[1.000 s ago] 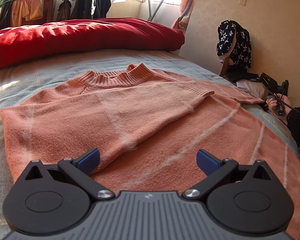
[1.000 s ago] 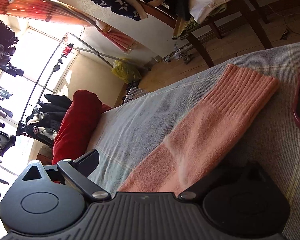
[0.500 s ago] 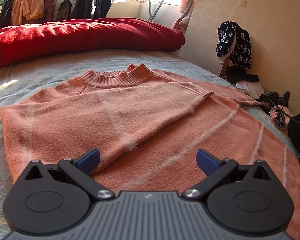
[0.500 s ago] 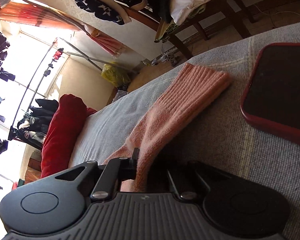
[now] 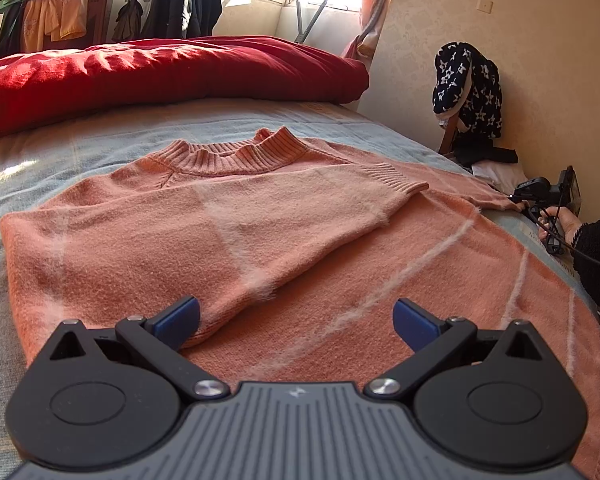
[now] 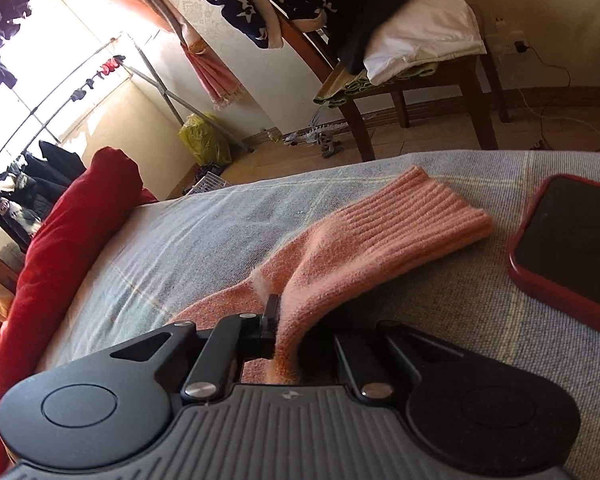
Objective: Fold clothes
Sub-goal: 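Lift the cuff with the right tool and carry it over the sweater body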
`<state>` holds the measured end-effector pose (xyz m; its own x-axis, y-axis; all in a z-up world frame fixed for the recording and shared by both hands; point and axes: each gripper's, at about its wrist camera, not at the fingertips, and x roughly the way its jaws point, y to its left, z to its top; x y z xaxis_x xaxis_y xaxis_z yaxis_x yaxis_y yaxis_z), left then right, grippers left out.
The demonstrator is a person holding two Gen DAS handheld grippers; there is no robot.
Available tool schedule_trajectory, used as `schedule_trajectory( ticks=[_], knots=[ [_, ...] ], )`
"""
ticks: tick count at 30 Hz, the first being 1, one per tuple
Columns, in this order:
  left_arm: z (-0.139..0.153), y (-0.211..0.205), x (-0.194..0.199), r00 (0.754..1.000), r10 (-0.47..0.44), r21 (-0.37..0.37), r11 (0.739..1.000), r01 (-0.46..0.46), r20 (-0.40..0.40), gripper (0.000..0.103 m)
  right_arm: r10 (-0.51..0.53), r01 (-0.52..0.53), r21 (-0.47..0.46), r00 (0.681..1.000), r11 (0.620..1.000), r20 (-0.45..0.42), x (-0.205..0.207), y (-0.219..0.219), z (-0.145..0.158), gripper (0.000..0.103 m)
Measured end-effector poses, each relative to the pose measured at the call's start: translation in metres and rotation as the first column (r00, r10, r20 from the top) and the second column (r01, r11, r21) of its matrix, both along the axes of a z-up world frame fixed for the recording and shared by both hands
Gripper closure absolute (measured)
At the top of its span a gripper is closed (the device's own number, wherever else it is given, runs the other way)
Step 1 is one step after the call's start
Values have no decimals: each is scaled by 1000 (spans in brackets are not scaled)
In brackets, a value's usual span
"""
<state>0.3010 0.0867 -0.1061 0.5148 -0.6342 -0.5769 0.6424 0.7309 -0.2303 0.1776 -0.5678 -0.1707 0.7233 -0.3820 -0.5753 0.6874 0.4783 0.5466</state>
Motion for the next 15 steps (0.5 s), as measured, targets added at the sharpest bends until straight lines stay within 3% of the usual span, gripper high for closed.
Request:
schedule_trajectory(
  ticks=[8,15],
  knots=[
    [2,0,-2,1000,1,6,1000,-1,-2,1,38,-43,-64,996,997,-78,14,14,31,96],
    [18,-6,-19,996,-74,8,997,73,51,1,139,-148,-129,987,981,-80,27,42,61,97]
  ],
)
